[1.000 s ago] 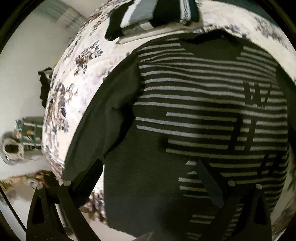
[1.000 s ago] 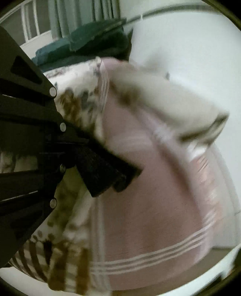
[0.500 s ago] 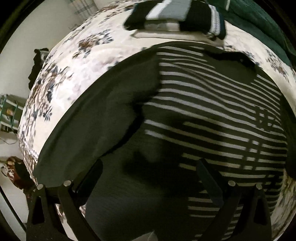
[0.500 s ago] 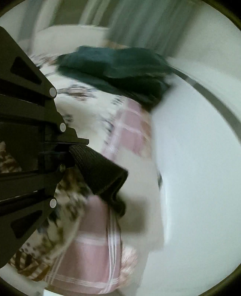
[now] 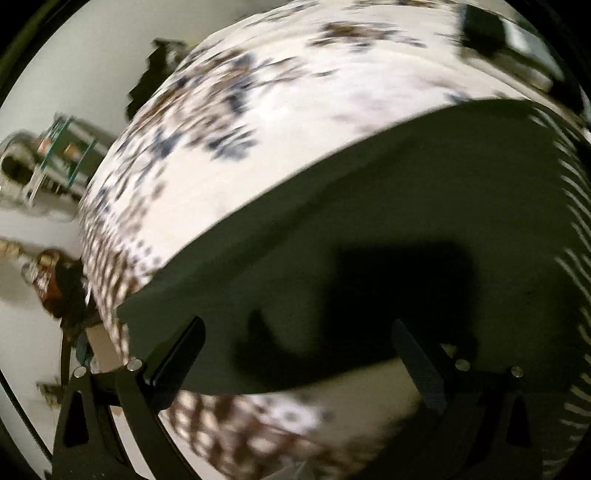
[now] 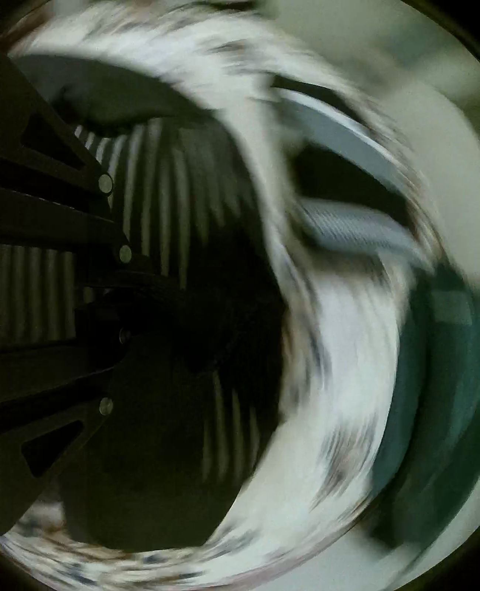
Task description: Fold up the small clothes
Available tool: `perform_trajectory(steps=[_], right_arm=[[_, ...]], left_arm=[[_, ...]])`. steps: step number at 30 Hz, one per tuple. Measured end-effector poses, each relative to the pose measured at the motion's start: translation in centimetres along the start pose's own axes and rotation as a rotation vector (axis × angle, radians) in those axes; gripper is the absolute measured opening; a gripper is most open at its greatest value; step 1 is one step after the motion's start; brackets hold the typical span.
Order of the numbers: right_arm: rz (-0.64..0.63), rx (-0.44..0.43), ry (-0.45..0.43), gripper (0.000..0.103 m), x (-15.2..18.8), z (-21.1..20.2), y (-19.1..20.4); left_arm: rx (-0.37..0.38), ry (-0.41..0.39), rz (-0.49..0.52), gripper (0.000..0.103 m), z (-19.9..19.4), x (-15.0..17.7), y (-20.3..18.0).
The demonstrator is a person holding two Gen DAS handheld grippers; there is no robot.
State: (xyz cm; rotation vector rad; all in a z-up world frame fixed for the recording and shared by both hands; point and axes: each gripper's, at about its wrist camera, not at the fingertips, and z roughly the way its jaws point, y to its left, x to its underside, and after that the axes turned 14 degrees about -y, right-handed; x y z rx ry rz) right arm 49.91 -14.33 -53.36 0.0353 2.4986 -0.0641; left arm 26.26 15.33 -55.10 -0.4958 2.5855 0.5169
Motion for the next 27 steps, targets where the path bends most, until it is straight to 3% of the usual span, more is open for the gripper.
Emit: perform_trajectory(steps=[5,9,10,12,14,16,24,27], right_arm=[[-0.234,-0.034,-0.005,0.005,2.5,0.4,11.3],[-0.347,-0.026,0.07,0.009,4.4,1.7,14.4],[-0.323,-0.055,0.082,0.009,4.5,1.1,13.8],[-0.236,-0.201,0.148,0.017,4.5,-0.3,12.4],[-0.089,-0.375,0.215,0.059,4.9,-2.4,9.9],[0.033,-0.436,0.254,0.066,5.9,-4.4,6.7],[0.323,-0.279,0.41,0.066,12.1,-6.0,-6.1],[0.37,-0.254,0.443,0.066,14.0,-5.6,-7.8]], left_arm=[[-0.028,-0.009,-0.056,0.103,0.8,0.0,4.0],[-0.032,0.007,-0.09,0.103,1.3,0.0,5.5],[-0.029,0.009,-0.098,0.103,1.4,-0.1,5.9],[-0.016,0.012,-0.125,0.103,1.0,-0.1,7.1],[-0.011,0.024,-0.152,0.103,0.7,0.0,8.9],[-0.002,0.051,-0.185,0.103,0.7,0.4,11.1],[0.078,0.234,-0.437,0.102,6.3,4.7,19.5],[0.149,0.243,-0.534,0.102,8.5,5.6,20.3]])
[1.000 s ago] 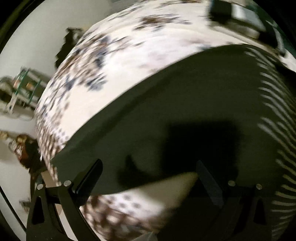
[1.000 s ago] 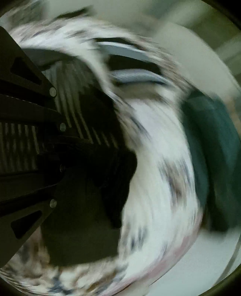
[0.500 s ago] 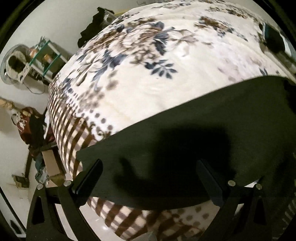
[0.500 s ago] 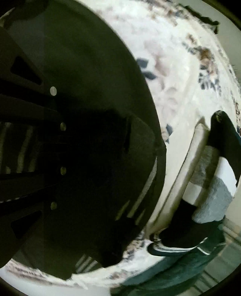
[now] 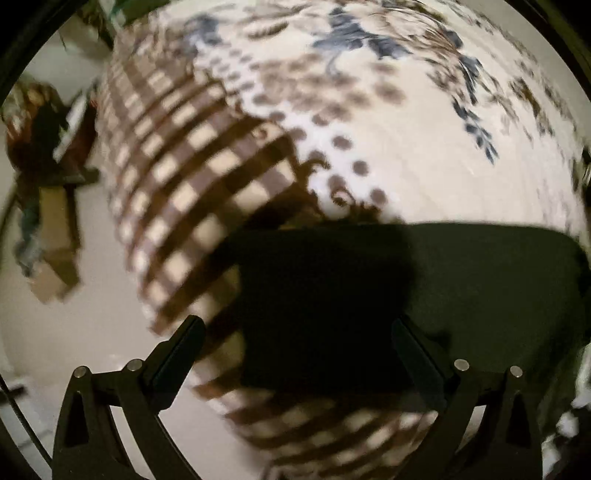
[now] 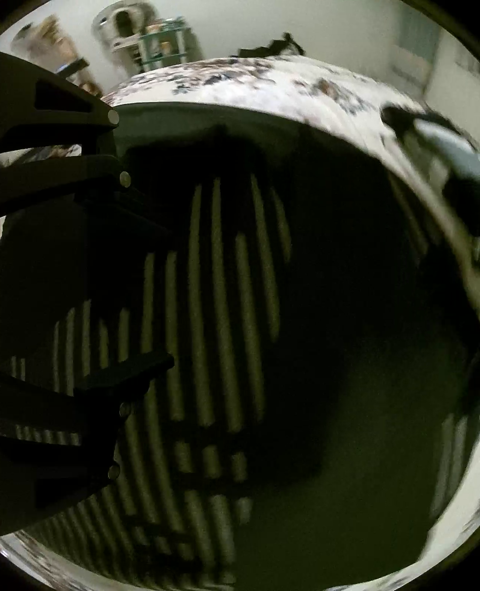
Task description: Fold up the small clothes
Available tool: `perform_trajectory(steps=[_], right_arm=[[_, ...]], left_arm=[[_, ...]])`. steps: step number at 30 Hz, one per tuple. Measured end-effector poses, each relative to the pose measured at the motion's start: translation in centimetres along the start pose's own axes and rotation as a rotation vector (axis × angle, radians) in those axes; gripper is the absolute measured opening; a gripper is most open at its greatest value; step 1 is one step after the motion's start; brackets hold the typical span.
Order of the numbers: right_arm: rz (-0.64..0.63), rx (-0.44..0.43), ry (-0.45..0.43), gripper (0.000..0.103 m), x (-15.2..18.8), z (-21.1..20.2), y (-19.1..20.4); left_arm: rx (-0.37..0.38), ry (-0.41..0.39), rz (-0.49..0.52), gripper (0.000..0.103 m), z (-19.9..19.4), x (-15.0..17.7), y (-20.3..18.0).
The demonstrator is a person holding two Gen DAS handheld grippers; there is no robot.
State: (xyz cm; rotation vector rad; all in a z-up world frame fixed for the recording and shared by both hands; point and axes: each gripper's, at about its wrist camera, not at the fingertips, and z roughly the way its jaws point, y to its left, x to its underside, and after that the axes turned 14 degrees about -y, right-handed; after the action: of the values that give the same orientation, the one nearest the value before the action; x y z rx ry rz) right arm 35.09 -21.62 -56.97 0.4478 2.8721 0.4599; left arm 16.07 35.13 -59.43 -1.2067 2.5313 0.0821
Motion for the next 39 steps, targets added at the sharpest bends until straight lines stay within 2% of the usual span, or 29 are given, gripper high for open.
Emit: perform_trajectory(steps=[2,4,6,8,10,13,19,21,24,25,26,28,32,34,35,37,39], right_arm=[[0.002,0.011,-0.004,0.066,0.0,0.8,-0.1],[-0.007,0.013,-0.007,0.066,0.1,1.0,0.6],[-0.019,0.013,-0.015,0.066,-0.3,1.2,2.1],[-0.041,0.014,-0.03,0.066,-0.8,1.3,3.8],[-0.071,0.021,-0.048,0.066,-1.6,1.4,5.7],[-0.115,0.018,-0.076,0.066,-3.4,2.1,8.9],[-0.176,0.035,-0.193,0.066,-8.1,4.8,15.5],[-0.189,0.058,-0.206,0.066,-9.4,6.4,17.4],[-0.254,0.121,-0.209,0.065,-10.8,9.6,20.6],[-0.273,0.14,-0.221,0.048,-11.0,10.1,21.2],[-0.291,0.186,-0.235,0.011,-11.1,10.4,21.9],[-0.308,0.196,-0.251,0.006,-11.1,10.3,22.8],[-0.406,0.15,-0.298,0.005,-10.0,8.4,26.0],[-0.492,0.131,-0.278,0.004,-9.2,8.6,27.7],[-0.523,0.143,-0.237,0.004,-8.9,9.4,28.1],[-0.482,0.155,-0.173,0.006,-9.3,10.6,27.0],[-0.37,0.09,-0.124,0.013,-10.6,10.3,25.1]], left_arm=[[0.02,0.0,-0.008,0.102,1.2,0.0,-0.1],[0.0,-0.016,0.01,0.099,2.1,0.1,-0.5],[-0.022,-0.087,0.011,0.074,1.4,-0.2,-0.9],[-0.045,-0.133,0.019,0.011,0.1,-0.7,-1.3],[-0.03,-0.179,0.001,0.007,-1.8,-1.8,-1.1],[0.005,-0.261,-0.016,0.007,-4.6,-4.3,-1.2],[0.057,-0.379,-0.03,0.007,-7.0,-12.0,-1.5],[0.065,-0.404,-0.019,0.006,-7.1,-14.3,-2.4],[0.075,-0.444,0.059,0.006,-7.4,-17.4,-4.8],[0.079,-0.45,0.076,0.006,-7.4,-18.0,-5.4],[0.08,-0.46,0.104,0.006,-7.6,-18.6,-6.1],[0.082,-0.475,0.146,0.006,-7.8,-19.4,-7.5],[0.082,-0.491,0.186,0.006,-8.3,-20.4,-9.0],[0.08,-0.488,0.186,0.006,-8.3,-20.5,-9.3],[0.08,-0.485,0.187,0.006,-8.4,-20.5,-9.5],[0.084,-0.479,0.188,0.006,-8.9,-20.5,-10.1],[0.078,-0.478,0.207,0.006,-9.7,-20.3,-11.1]])
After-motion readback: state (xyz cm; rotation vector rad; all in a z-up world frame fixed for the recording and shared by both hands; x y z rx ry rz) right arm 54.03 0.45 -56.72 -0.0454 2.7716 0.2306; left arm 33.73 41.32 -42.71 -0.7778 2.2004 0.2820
